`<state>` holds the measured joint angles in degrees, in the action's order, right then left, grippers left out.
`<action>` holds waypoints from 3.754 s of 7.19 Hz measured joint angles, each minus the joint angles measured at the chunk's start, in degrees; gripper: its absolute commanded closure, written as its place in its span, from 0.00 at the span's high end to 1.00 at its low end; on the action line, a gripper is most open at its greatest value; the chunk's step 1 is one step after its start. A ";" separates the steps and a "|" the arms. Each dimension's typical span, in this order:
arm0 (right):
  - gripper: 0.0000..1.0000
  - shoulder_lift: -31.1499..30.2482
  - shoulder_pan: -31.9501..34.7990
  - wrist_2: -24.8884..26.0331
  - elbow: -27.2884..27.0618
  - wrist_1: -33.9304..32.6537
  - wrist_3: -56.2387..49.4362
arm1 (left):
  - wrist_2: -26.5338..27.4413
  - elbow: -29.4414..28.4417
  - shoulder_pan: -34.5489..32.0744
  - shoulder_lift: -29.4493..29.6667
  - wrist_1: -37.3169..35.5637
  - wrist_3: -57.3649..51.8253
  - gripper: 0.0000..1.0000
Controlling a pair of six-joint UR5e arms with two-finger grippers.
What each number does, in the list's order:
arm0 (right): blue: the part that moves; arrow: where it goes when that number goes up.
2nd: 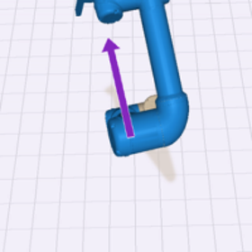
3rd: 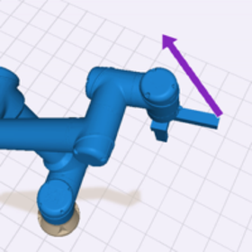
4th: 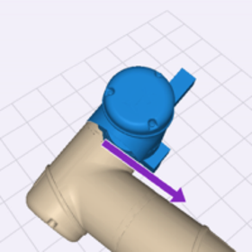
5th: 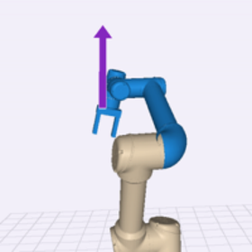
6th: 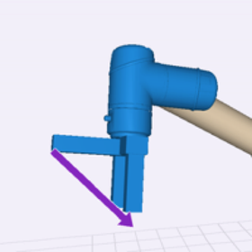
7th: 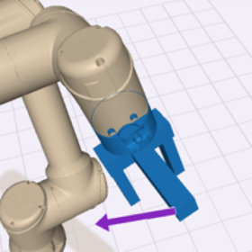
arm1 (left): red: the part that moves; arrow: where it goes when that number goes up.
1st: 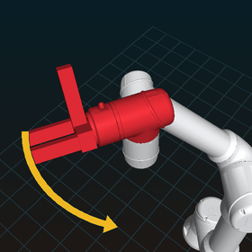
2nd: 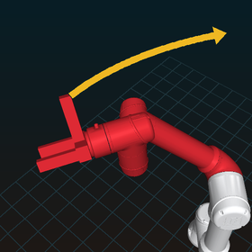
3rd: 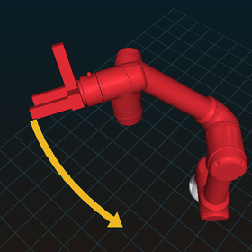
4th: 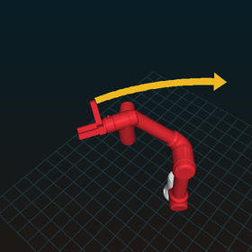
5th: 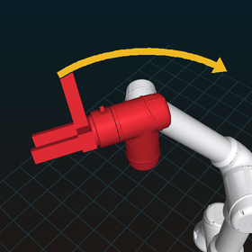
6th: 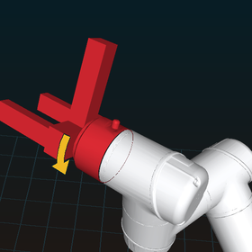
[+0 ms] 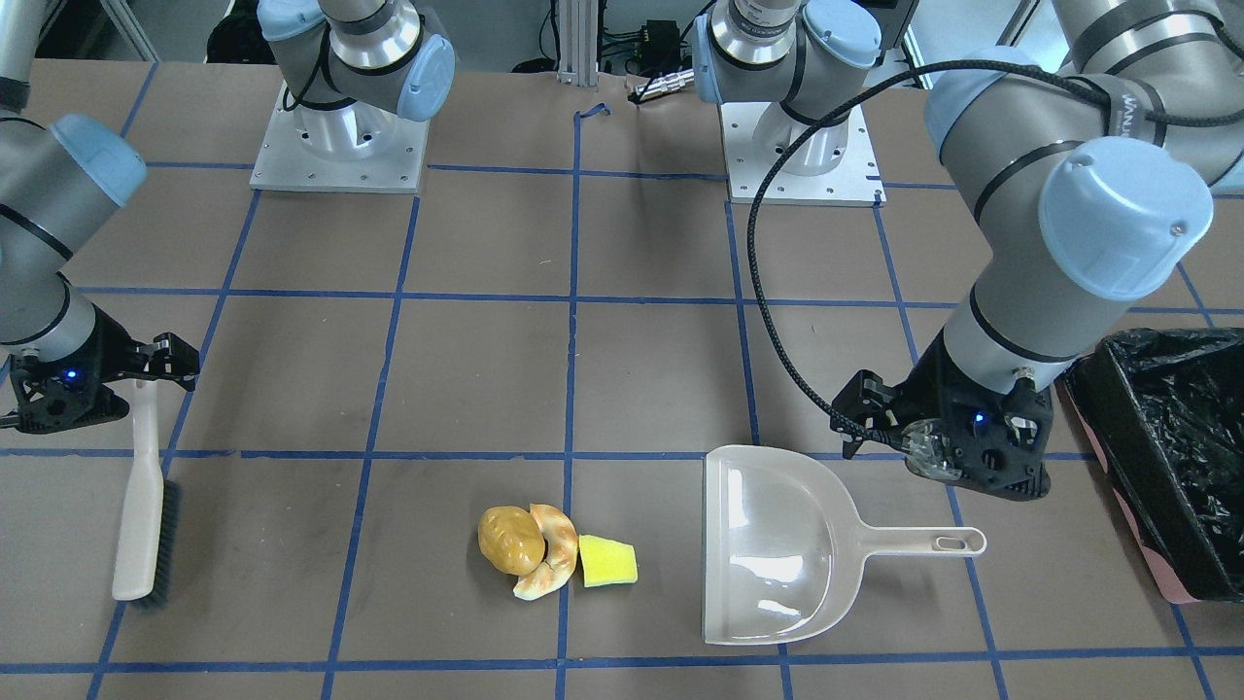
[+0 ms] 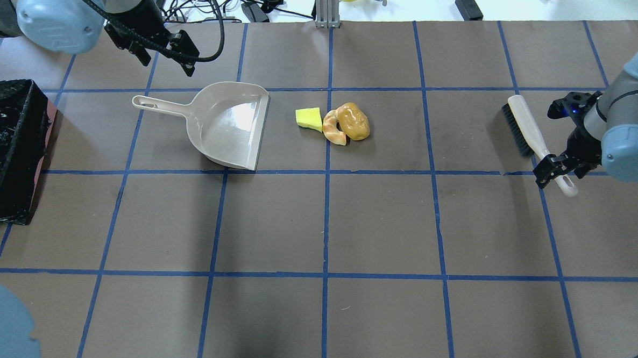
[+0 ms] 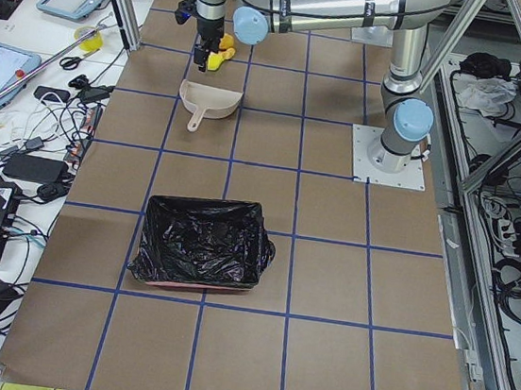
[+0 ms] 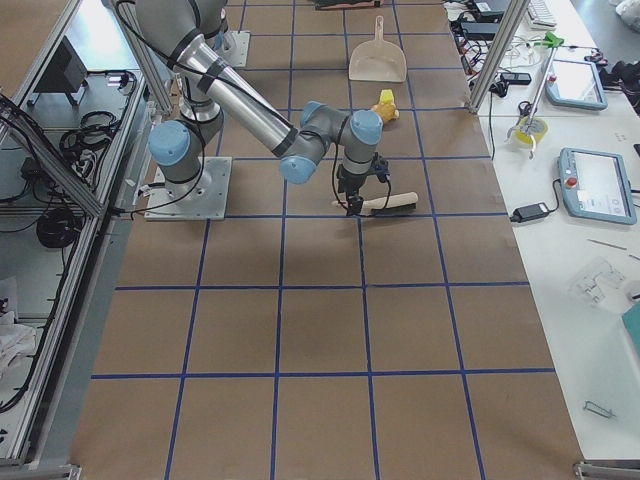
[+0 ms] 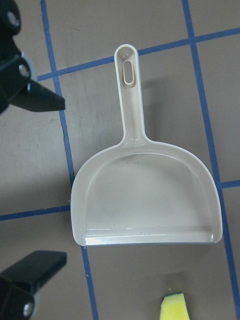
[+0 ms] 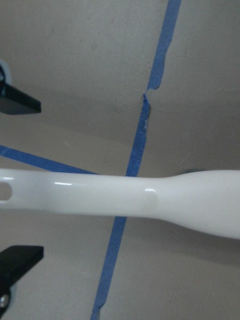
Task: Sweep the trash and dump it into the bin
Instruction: 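Grasp the dustpan handle with the left gripper while the right gripper grasps the brush handle, then carry the brush with the right gripper to behind the yellow trash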
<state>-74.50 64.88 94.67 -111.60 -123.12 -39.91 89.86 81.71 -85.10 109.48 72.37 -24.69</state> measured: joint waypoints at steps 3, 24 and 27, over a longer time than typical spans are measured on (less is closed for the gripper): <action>0.00 0.10 -0.01 1.65 0.42 -0.08 0.21 | 0.86 -0.33 0.69 4.03 -7.31 -21.63 1.00; 0.00 13.50 42.94 8.35 29.65 30.46 66.61 | 6.23 4.50 3.72 13.04 -11.42 -72.35 0.55; 0.00 14.11 43.00 8.39 29.57 30.62 66.70 | 8.27 4.30 3.32 13.93 -11.74 -72.03 0.31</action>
<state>-60.39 107.88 103.06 -82.04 -92.49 26.79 98.13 86.01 -81.78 123.41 60.62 -96.72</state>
